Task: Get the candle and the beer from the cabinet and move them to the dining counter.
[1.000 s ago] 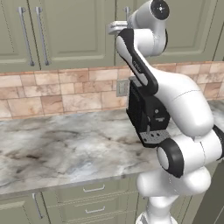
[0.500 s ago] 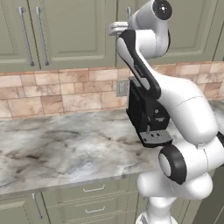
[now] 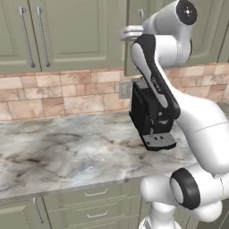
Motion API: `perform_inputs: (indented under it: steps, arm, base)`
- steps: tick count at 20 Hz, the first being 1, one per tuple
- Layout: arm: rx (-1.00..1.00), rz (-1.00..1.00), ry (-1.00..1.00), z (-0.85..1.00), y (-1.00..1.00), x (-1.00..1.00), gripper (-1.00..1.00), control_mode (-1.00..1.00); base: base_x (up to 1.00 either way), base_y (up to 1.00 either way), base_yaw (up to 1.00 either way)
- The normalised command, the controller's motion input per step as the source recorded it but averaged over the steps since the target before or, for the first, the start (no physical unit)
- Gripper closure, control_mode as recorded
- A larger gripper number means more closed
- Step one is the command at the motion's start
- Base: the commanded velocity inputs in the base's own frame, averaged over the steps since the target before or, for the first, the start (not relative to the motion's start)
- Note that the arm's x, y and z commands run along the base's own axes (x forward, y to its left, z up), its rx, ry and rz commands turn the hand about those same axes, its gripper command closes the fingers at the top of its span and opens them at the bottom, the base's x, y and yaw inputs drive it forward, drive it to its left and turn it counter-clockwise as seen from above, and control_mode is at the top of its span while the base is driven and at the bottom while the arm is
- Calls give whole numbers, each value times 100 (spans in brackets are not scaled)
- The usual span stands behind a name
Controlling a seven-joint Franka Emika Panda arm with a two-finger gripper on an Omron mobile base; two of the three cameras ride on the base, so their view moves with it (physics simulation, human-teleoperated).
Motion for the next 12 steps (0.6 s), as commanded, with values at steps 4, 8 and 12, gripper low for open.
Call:
perform_inputs:
  steps: [4,8,12]
  arm:
    - [4,8,-2,-2,-13,-81,100,-100]
    - [4,10,-2,0,-22,-85,100,-100]
    - [4,11,-1,0,-26,-82,100,-100]
  base:
    - [0,0,0]
    - [0,0,0]
    - [0,0,0]
